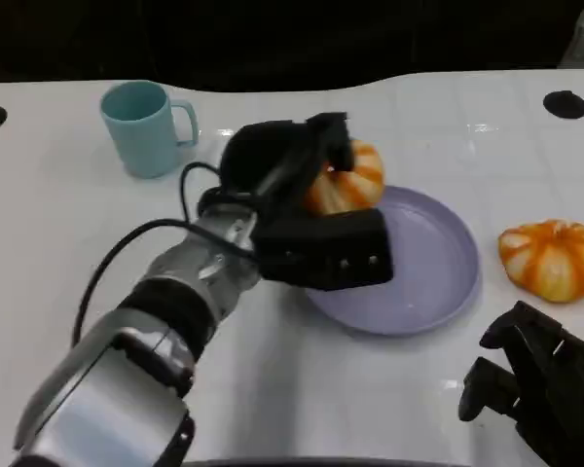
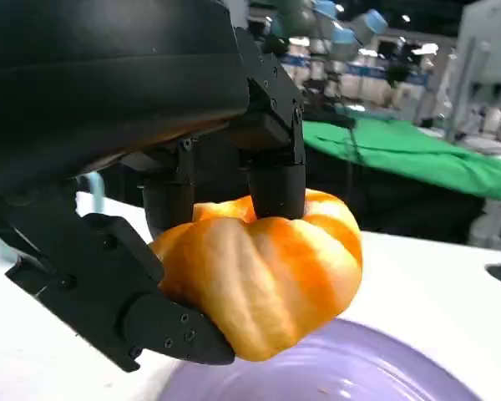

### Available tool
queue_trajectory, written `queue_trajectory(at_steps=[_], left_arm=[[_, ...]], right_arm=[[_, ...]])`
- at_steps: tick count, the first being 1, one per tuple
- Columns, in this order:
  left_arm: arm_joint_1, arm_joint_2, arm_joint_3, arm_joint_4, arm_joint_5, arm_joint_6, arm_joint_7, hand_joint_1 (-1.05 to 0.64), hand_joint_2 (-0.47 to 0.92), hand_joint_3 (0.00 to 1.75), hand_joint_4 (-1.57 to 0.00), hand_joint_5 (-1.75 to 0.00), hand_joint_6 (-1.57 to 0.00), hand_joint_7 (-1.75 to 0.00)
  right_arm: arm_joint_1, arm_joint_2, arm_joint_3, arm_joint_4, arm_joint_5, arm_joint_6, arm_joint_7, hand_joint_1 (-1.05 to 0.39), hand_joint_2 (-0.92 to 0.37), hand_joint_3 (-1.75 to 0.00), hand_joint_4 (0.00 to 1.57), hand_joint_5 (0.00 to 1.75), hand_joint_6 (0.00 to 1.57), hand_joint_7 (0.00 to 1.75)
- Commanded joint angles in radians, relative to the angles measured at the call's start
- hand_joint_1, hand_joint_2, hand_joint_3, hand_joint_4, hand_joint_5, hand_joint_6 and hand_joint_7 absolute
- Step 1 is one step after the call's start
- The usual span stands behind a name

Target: Grasp the bread from the table and place it into the plate.

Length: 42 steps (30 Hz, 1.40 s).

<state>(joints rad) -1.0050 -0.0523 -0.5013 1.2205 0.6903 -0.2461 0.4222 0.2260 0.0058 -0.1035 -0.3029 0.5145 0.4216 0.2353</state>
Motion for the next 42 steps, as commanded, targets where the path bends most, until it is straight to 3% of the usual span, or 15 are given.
queue_trajectory(at_steps=[1, 4, 6, 8, 10, 24, 27, 28, 30, 32, 33, 36, 42], left_arm=[[-0.060, -0.044, -0.026, 0.017, 0.011, 0.022, -0.029, -0.21, 0.65, 0.59, -0.93, -1.75, -0.67, -1.56], [-0.072, -0.069, -0.035, 0.030, 0.008, 0.038, -0.048, -0.24, 0.69, 0.52, -0.94, -1.75, -0.78, -1.13], [-0.078, -0.089, -0.046, 0.044, 0.012, 0.061, -0.072, -0.25, 0.73, 0.48, -0.92, -1.75, -0.82, -0.99], [-0.079, -0.102, -0.052, 0.053, 0.009, 0.073, -0.094, -0.22, 0.78, 0.38, -0.88, -1.75, -0.85, -0.63], [-0.079, -0.105, -0.054, 0.056, 0.007, 0.076, -0.102, -0.22, 0.83, 0.32, -0.87, -1.75, -0.91, -0.47], [-0.069, -0.126, -0.069, 0.071, 0.009, 0.103, -0.125, -0.21, 0.90, 0.29, -0.81, -1.75, -0.90, -0.40], [-0.074, -0.132, -0.060, 0.077, -0.007, 0.119, -0.195, -0.23, 0.86, 0.10, -0.71, -1.75, -0.92, -0.42], [-0.077, -0.133, -0.058, 0.077, -0.013, 0.122, -0.225, -0.24, 0.87, 0.07, -0.65, -1.68, -0.85, -0.33], [-0.088, -0.126, -0.072, 0.076, -0.003, 0.127, -0.301, -0.33, 0.91, 0.11, -0.46, -1.10, -0.66, -0.12], [-0.097, -0.120, -0.088, 0.074, 0.010, 0.138, -0.359, -0.47, 0.92, 0.21, -0.36, -0.48, -0.43, -0.03], [-0.098, -0.119, -0.094, 0.072, 0.015, 0.142, -0.372, -0.50, 0.92, 0.23, -0.34, -0.35, -0.37, -0.01], [-0.105, -0.118, -0.116, 0.074, 0.031, 0.165, -0.400, -0.62, 0.92, 0.29, -0.21, -0.15, -0.23, 0.00], [-0.121, -0.117, -0.138, 0.080, 0.046, 0.205, -0.483, -0.80, 0.92, 0.37, -0.04, -0.04, -0.09, 0.00]], right_arm=[[0.009, -0.006, -0.003, -0.008, -0.002, -0.010, -0.005, -0.62, -0.92, -0.12, 0.77, 1.70, 0.67, 1.50], [0.012, -0.007, 0.000, -0.013, 0.002, -0.006, -0.002, -0.63, -0.92, -0.11, 0.77, 1.69, 0.67, 1.49], [0.016, -0.006, 0.003, -0.017, 0.001, -0.007, -0.003, -0.63, -0.92, -0.11, 0.77, 1.69, 0.68, 1.49], [0.020, -0.004, 0.005, -0.019, 0.004, -0.008, -0.001, -0.62, -0.92, -0.12, 0.76, 1.68, 0.68, 1.48], [0.021, -0.003, 0.005, -0.020, 0.005, -0.008, -0.001, -0.62, -0.92, -0.12, 0.76, 1.68, 0.68, 1.47], [0.032, -0.005, 0.013, -0.038, 0.003, -0.006, -0.006, -0.62, -0.92, -0.11, 0.76, 1.67, 0.71, 1.43], [0.034, -0.004, 0.015, -0.042, 0.003, -0.003, -0.007, -0.63, -0.92, -0.10, 0.76, 1.67, 0.71, 1.42], [0.034, -0.005, 0.015, -0.042, 0.003, -0.002, -0.008, -0.63, -0.92, -0.10, 0.76, 1.67, 0.71, 1.42], [0.034, -0.005, 0.015, -0.042, 0.003, -0.003, -0.008, -0.63, -0.92, -0.10, 0.76, 1.67, 0.72, 1.43], [0.034, -0.005, 0.015, -0.041, 0.002, -0.007, -0.006, -0.62, -0.92, -0.11, 0.76, 1.66, 0.72, 1.42], [0.034, -0.005, 0.015, -0.040, 0.000, -0.009, -0.007, -0.62, -0.92, -0.11, 0.76, 1.66, 0.72, 1.42], [0.032, -0.006, 0.013, -0.039, 0.004, -0.004, -0.007, -0.63, -0.92, -0.11, 0.76, 1.66, 0.71, 1.42], [0.026, -0.010, 0.010, -0.030, 0.002, -0.008, -0.003, -0.63, -0.92, -0.11, 0.76, 1.67, 0.70, 1.43]])
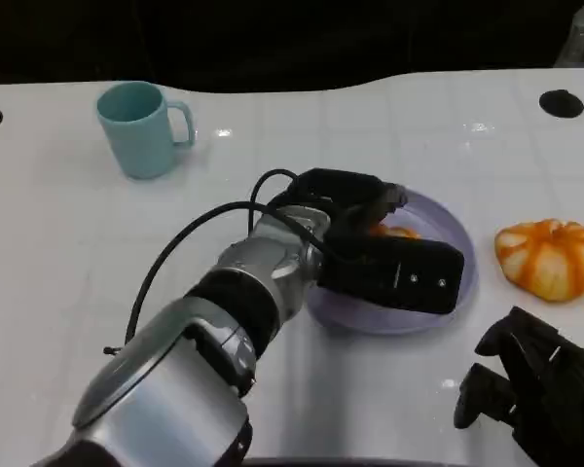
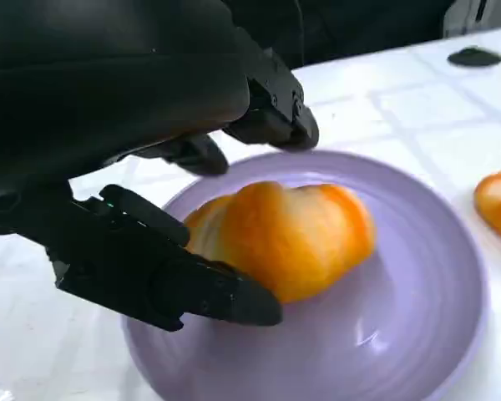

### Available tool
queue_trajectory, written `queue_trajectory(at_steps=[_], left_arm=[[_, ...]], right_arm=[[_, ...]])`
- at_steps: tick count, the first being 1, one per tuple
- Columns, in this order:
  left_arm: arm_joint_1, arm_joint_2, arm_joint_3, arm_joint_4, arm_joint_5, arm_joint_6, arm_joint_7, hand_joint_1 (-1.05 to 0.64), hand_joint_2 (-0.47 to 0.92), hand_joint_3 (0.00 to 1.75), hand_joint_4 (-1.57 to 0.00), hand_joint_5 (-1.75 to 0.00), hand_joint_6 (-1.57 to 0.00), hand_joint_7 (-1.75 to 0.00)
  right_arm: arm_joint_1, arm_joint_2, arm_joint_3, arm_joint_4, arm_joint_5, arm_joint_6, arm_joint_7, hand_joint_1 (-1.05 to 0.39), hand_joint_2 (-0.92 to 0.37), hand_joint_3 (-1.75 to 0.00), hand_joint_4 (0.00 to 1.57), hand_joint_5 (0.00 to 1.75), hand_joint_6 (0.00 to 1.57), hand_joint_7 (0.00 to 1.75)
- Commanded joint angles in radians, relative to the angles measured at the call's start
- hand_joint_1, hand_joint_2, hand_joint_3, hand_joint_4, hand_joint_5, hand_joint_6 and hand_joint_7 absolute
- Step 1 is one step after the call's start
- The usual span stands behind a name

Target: Grasp the bread from the table and place it into the plate.

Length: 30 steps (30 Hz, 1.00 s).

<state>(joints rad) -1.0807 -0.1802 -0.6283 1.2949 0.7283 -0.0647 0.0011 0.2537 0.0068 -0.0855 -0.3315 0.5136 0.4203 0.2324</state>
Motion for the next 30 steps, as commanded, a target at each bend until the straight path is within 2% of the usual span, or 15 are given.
queue_trajectory(at_steps=[1, 8, 18, 22, 25, 30], left_arm=[[-0.047, 0.013, -0.012, 0.005, 0.008, 0.027, -0.078, -0.82, 0.92, 0.38, -0.02, -0.03, -0.08, 0.00], [-0.057, 0.046, 0.025, -0.007, -0.035, -0.004, -0.200, -0.92, 0.92, 0.41, 0.00, 0.00, -0.05, 0.00], [-0.037, 0.174, 0.156, -0.082, -0.191, -0.133, -0.399, -0.92, 0.92, 0.36, -0.04, -0.02, -0.14, -0.03], [0.009, 0.229, 0.216, -0.135, -0.260, -0.195, -0.432, -0.88, 0.92, 0.35, -0.09, -0.05, -0.16, -0.04], [0.022, 0.241, 0.225, -0.152, -0.279, -0.205, -0.441, -0.86, 0.92, 0.35, -0.10, -0.05, -0.17, -0.04], [0.178, 0.283, 0.426, -0.280, -0.532, -0.218, -0.547, -0.74, 0.92, 0.34, -0.24, -0.14, -0.28, -0.09]], right_arm=[[-0.002, -0.011, -0.008, 0.002, 0.002, -0.010, 0.002, -0.63, -0.92, -0.11, 0.76, 1.67, 0.70, 1.43], [-0.006, -0.006, -0.012, 0.007, 0.009, -0.006, 0.001, -0.61, -0.92, -0.12, 0.76, 1.66, 0.70, 1.43], [-0.027, -0.009, -0.018, 0.029, 0.006, -0.008, 0.001, -0.62, -0.92, -0.11, 0.77, 1.68, 0.70, 1.46], [-0.033, -0.009, -0.019, 0.034, 0.005, -0.006, 0.001, -0.62, -0.92, -0.09, 0.77, 1.69, 0.69, 1.46], [-0.034, -0.010, -0.019, 0.036, 0.004, -0.007, 0.002, -0.62, -0.92, -0.09, 0.77, 1.69, 0.69, 1.47], [-0.040, -0.008, -0.022, 0.040, 0.004, -0.003, -0.005, -0.62, -0.92, -0.09, 0.78, 1.69, 0.70, 1.47]])
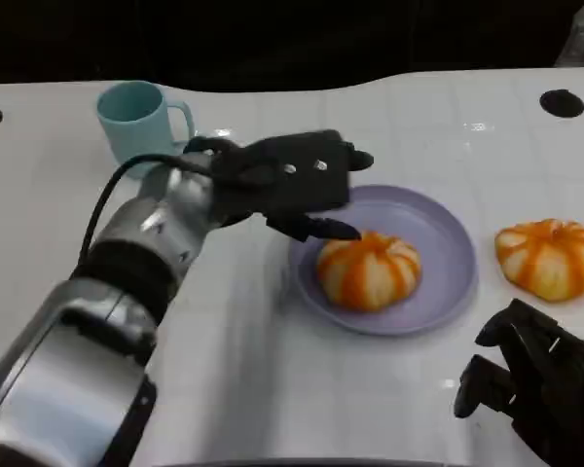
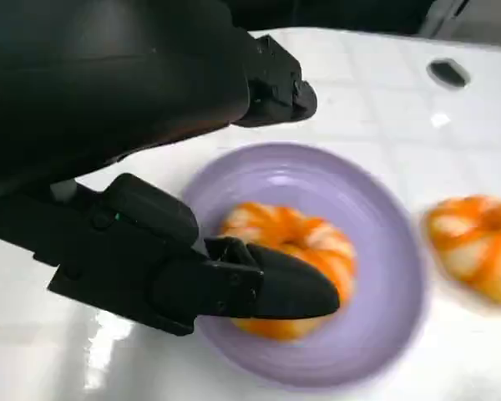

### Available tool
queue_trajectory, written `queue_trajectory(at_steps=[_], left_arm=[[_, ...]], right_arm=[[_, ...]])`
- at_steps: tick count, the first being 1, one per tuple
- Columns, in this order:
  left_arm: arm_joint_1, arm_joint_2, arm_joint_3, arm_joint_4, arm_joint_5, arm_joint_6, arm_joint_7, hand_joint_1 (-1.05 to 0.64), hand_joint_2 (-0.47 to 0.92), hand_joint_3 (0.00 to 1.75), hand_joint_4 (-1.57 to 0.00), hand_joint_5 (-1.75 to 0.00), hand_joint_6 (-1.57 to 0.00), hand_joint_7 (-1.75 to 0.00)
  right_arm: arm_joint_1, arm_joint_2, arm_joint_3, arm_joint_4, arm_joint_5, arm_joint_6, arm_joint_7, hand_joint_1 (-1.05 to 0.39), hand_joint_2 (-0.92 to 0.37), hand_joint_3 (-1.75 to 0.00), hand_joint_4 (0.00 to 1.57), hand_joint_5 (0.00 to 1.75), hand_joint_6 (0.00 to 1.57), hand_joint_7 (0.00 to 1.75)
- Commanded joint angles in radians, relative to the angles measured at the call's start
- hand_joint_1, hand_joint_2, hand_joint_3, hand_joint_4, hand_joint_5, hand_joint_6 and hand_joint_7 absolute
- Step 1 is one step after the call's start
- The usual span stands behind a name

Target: Grasp the bread from the table and place it into the plate.

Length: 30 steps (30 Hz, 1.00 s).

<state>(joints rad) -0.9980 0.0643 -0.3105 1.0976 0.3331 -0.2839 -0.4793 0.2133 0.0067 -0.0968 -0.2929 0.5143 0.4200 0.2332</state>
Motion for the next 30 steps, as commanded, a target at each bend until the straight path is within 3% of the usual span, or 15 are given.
queue_trajectory(at_steps=[1, 3, 6, 9, 14, 15, 19, 25, 30], left_arm=[[0.129, 0.037, 0.142, -0.116, -0.184, 0.016, -0.083, -0.72, 0.92, 0.35, -0.29, -0.17, -0.32, -0.10], [0.193, 0.030, 0.195, -0.191, -0.263, 0.059, -0.103, -0.65, 0.92, 0.33, -0.39, -0.24, -0.40, -0.13], [0.265, 0.013, 0.248, -0.297, -0.356, 0.159, -0.115, -0.62, 0.92, 0.33, -0.43, -0.27, -0.43, -0.13], [0.380, -0.021, 0.339, -0.462, -0.524, 0.323, -0.130, -0.55, 0.92, 0.33, -0.45, -0.75, -0.60, -0.11], [0.555, -0.041, 0.409, -0.728, -0.694, 0.560, -0.085, -0.59, 0.92, 0.35, -0.60, -1.04, -0.78, -0.24], [0.591, -0.047, 0.417, -0.781, -0.720, 0.605, -0.069, -0.60, 0.92, 0.36, -0.61, -1.11, -0.81, -0.29], [0.700, -0.068, 0.445, -0.944, -0.807, 0.747, -0.002, -0.60, 0.92, 0.42, -0.66, -1.40, -0.69, -0.92], [0.822, -0.085, 0.479, -1.144, -0.914, 0.933, 0.116, -0.56, 0.92, 0.48, -0.61, -1.68, -0.55, -1.30], [0.931, -0.111, 0.473, -1.273, -0.953, 0.992, 0.191, -0.55, 0.92, 0.50, -0.61, -1.74, -0.49, -1.51]], right_arm=[[0.000, -0.008, -0.010, 0.001, 0.003, -0.002, -0.006, -0.62, -0.92, -0.09, 0.78, 1.69, 0.70, 1.47], [0.000, -0.008, -0.010, -0.001, 0.002, -0.002, -0.007, -0.62, -0.92, -0.09, 0.78, 1.69, 0.69, 1.47], [0.000, -0.008, -0.011, -0.002, 0.003, 0.000, -0.008, -0.62, -0.92, -0.09, 0.78, 1.69, 0.69, 1.48], [0.001, -0.010, -0.013, -0.002, 0.004, 0.002, -0.007, -0.62, -0.92, -0.09, 0.78, 1.68, 0.69, 1.47], [0.002, -0.011, -0.009, -0.008, -0.001, -0.001, -0.006, -0.62, -0.92, -0.10, 0.78, 1.68, 0.68, 1.48], [0.003, -0.009, -0.009, -0.009, 0.001, 0.000, -0.007, -0.62, -0.92, -0.10, 0.78, 1.68, 0.68, 1.48], [0.007, -0.005, -0.006, -0.015, 0.001, -0.002, -0.008, -0.61, -0.92, -0.11, 0.78, 1.68, 0.68, 1.48], [0.015, -0.005, -0.001, -0.030, 0.001, 0.003, -0.012, -0.62, -0.92, -0.13, 0.77, 1.68, 0.67, 1.49], [0.016, -0.008, 0.003, -0.036, -0.002, 0.005, -0.014, -0.63, -0.92, -0.13, 0.77, 1.68, 0.67, 1.48]])
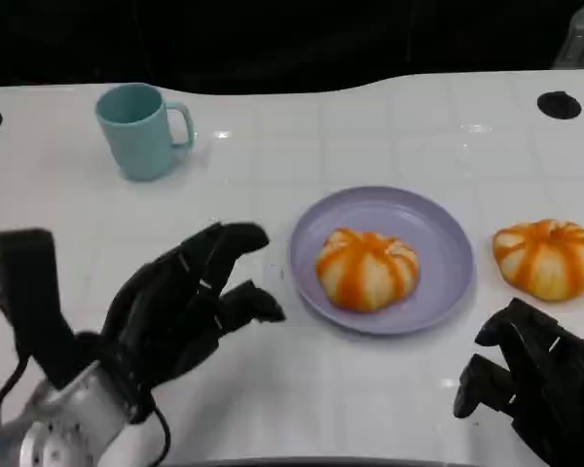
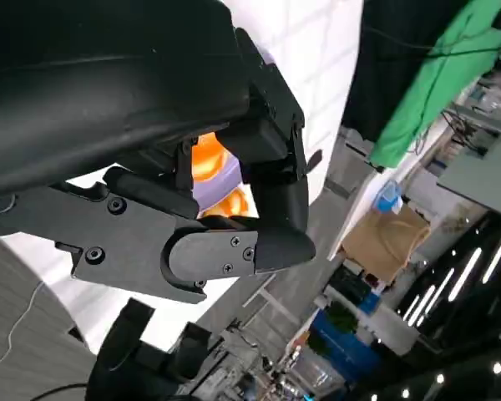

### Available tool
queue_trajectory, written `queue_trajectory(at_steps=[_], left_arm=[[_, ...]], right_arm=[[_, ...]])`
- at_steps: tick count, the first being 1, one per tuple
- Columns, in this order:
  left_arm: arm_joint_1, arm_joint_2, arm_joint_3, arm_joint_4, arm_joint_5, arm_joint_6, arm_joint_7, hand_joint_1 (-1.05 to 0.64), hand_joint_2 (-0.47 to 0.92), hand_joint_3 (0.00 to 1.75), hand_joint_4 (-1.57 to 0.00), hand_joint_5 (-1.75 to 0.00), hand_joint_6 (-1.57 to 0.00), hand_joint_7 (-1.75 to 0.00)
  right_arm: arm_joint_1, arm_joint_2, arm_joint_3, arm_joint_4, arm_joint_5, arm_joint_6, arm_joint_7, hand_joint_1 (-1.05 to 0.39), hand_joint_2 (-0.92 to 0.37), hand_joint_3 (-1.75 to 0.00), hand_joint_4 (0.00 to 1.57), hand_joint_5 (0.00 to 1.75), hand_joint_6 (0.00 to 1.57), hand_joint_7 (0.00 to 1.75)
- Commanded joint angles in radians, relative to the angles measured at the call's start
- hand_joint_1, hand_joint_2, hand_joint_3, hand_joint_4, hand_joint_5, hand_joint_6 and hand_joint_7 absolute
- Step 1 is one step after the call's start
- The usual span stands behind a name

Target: Grasp the bread from the table and place it into the plate.

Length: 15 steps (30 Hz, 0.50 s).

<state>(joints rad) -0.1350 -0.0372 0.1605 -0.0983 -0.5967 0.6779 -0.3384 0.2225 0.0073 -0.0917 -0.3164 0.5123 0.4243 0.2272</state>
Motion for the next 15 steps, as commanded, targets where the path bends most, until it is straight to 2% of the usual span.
queue_trajectory(at_steps=[1, 6, 9, 15], left_arm=[[0.081, -0.010, -0.001, -0.089, -0.025, 0.034, 0.056, -0.54, 0.92, 0.52, -0.62, -1.75, -0.48, -1.55], [0.141, -0.021, 0.011, -0.140, -0.060, 0.084, 0.105, -0.53, 0.92, 0.50, -0.63, -1.75, -0.47, -1.59], [0.175, -0.038, 0.022, -0.171, -0.081, 0.100, 0.147, -0.52, 0.92, 0.49, -0.62, -1.75, -0.48, -1.54], [0.212, -0.066, 0.037, -0.170, -0.115, 0.069, 0.160, -0.53, 0.92, 0.43, -0.69, -1.75, -0.52, -1.55]], right_arm=[[0.007, -0.008, -0.003, -0.013, 0.001, 0.002, -0.009, -0.63, -0.92, -0.12, 0.77, 1.68, 0.68, 1.48], [0.010, -0.009, -0.004, -0.024, 0.008, 0.007, -0.010, -0.64, -0.92, -0.11, 0.77, 1.68, 0.68, 1.46], [0.012, -0.011, -0.008, -0.028, 0.015, 0.015, -0.010, -0.62, -0.92, -0.12, 0.76, 1.67, 0.66, 1.45], [0.022, -0.009, -0.009, -0.043, 0.014, 0.012, -0.013, -0.62, -0.92, -0.13, 0.74, 1.69, 0.64, 1.48]])
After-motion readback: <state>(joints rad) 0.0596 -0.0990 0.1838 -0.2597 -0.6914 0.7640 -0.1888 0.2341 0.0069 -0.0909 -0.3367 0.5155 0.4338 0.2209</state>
